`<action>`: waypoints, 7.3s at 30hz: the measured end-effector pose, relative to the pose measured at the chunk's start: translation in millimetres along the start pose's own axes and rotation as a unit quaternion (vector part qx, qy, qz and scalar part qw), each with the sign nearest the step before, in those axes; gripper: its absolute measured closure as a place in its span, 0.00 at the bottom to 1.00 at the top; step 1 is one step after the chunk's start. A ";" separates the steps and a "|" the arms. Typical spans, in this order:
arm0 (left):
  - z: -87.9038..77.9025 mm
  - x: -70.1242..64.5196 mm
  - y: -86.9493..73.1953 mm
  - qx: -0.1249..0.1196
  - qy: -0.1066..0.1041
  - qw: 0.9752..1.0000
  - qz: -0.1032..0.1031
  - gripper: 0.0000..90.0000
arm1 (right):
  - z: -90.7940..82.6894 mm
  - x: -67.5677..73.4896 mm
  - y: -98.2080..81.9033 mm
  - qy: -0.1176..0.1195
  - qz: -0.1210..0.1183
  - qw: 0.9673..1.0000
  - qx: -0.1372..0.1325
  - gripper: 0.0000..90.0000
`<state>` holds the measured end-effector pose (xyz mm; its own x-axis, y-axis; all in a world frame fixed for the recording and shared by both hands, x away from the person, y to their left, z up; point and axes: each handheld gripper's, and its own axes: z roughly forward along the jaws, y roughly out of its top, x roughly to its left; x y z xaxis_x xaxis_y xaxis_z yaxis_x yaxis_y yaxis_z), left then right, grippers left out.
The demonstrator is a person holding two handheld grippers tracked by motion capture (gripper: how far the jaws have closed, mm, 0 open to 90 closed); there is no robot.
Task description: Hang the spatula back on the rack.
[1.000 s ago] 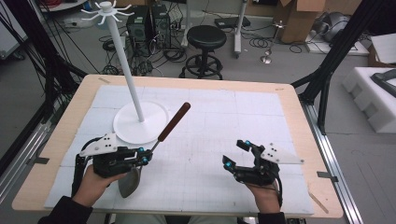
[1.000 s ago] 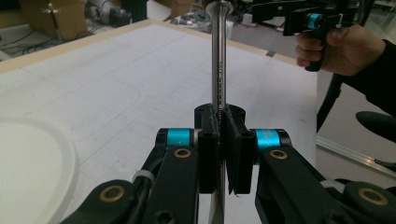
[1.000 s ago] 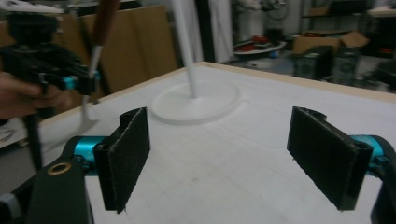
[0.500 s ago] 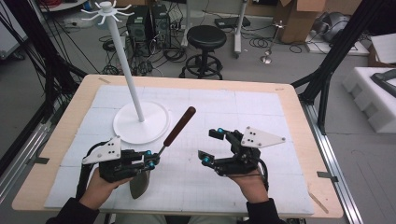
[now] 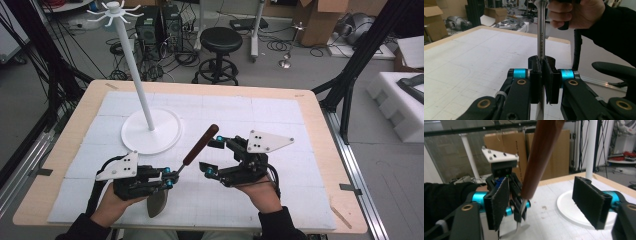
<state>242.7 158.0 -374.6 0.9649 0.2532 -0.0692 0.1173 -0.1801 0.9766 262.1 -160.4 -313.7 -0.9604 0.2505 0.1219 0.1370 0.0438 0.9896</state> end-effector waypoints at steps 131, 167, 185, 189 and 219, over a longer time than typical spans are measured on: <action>22.5 -15.9 33.3 -0.044 -0.005 0.999 0.003 0.93 | 22.9 28.3 63.7 0.021 0.009 0.999 -0.046 0.80; 12.1 -23.0 37.8 -0.080 -0.142 0.987 0.010 0.93 | 43.9 22.6 57.5 0.234 0.008 0.971 -0.054 0.80; 9.4 -18.3 38.7 -0.066 -0.043 0.997 -0.005 0.93 | 22.5 23.7 63.1 0.078 0.009 0.995 -0.069 0.54; 9.9 -17.8 39.2 -0.065 -0.033 0.997 -0.011 0.93 | 27.0 25.6 61.8 0.063 0.009 0.997 -0.049 0.54; -4.9 -15.0 53.3 -0.102 -0.072 0.992 -0.018 0.56 | 28.8 24.2 61.3 0.107 0.006 0.993 -0.037 0.81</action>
<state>233.3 149.3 -320.5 0.9862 0.1144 -0.1194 0.1170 0.0274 0.9927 254.2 -123.9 -252.3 -0.9894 0.0380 0.1401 0.1389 -0.0322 0.9898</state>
